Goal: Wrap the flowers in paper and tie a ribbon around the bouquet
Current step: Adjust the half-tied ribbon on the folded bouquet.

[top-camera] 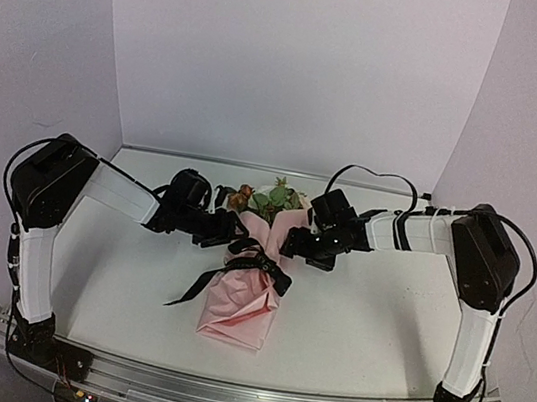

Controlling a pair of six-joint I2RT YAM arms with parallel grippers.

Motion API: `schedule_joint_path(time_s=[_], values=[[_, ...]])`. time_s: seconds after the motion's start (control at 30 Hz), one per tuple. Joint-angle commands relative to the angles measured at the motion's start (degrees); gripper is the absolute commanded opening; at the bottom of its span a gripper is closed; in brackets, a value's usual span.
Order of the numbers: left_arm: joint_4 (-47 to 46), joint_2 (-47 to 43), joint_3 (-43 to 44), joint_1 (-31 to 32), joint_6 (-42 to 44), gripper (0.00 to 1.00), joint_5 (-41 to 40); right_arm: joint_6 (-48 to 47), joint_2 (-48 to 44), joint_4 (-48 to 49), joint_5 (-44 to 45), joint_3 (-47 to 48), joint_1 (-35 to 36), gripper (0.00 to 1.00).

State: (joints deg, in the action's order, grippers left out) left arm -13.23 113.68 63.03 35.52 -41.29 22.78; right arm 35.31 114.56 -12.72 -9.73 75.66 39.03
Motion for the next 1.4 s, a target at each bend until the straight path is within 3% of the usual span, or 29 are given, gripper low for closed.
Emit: schedule_joint_path(time_s=[0.0,0.2,0.4,0.6,0.8,1.03,1.37], values=[[-8.70,-2.38,-4.83,0.80,-5.91,0.59,2.49,4.38,-0.45,9.17,-3.09,-1.56,0.31,0.74],[-12.25,-6.42,-10.74,3.32,-9.04,0.45,1.77,8.08,-3.64,17.23,-5.72,-9.40,0.84,0.60],[-12.56,-12.74,-16.01,6.26,-11.03,0.42,-1.35,8.83,-9.48,20.82,-4.77,-17.99,3.39,0.56],[-4.74,-21.72,-18.87,6.62,-10.04,0.52,-7.19,5.11,-17.99,15.02,0.04,-23.45,4.76,0.58],[5.03,-27.63,-18.59,6.50,-10.71,0.63,-5.43,-1.64,-24.81,5.98,-0.50,-24.73,5.17,0.60],[1.33,-25.54,-20.03,7.96,-20.31,0.64,-2.49,-6.75,-25.90,6.39,-8.82,-24.68,7.97,0.59],[-3.79,-20.81,-18.29,9.46,-31.68,0.60,-3.09,-12.17,-28.55,-1.01,-2.92,-23.83,11.67,0.58]])
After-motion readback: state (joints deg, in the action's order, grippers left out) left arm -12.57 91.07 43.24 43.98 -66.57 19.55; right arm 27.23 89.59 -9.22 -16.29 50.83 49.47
